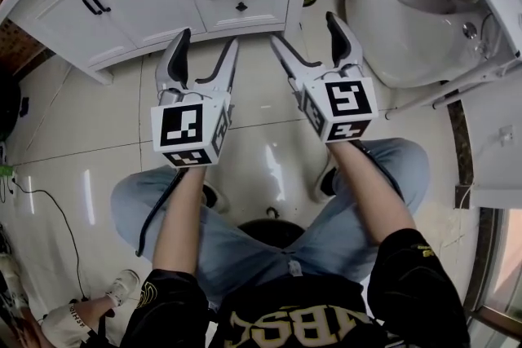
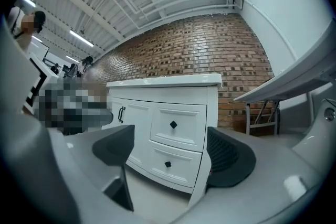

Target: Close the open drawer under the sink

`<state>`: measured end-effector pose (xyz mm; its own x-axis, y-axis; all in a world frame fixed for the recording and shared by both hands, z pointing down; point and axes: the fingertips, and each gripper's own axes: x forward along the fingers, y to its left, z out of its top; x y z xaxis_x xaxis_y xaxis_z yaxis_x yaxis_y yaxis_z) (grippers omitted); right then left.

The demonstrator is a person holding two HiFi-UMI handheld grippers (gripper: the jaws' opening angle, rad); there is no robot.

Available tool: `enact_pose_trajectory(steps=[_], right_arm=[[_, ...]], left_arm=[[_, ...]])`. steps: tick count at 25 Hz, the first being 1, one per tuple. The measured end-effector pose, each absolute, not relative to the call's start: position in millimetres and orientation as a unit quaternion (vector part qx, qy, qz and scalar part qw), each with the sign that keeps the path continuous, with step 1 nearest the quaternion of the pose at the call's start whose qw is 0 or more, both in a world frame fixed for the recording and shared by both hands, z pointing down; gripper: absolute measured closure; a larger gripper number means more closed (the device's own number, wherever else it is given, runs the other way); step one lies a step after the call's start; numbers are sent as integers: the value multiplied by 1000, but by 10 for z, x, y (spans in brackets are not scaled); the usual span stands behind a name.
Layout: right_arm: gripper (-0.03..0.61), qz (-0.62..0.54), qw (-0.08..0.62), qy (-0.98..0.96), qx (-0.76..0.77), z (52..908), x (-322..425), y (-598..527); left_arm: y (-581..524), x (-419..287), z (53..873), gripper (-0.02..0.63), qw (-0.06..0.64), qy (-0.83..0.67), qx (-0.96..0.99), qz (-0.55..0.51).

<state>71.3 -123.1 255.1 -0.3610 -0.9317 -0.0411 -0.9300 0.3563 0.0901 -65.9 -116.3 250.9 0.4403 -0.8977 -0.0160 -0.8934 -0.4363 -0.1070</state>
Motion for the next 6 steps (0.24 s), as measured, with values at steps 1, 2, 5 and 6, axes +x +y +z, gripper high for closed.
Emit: enact_pose_trajectory(steps=[1, 2, 5, 6], right_arm=[[152, -46, 9, -824, 565, 2555, 721, -1242], [152, -42, 9, -824, 565, 2564, 732, -1252], [153, -30, 10, -824, 566, 2600, 778, -1279], [153, -28, 11, -823, 567, 2608, 793, -1287]], left_arm=[[-1176, -654, 2513, 295, 47, 529, -847, -21], [-1187, -644, 2516, 296, 45, 529, -847, -22], [-1215, -593, 2522, 296, 43, 527, -848, -24], [-1223, -573, 2525, 296, 42, 527, -849, -25]])
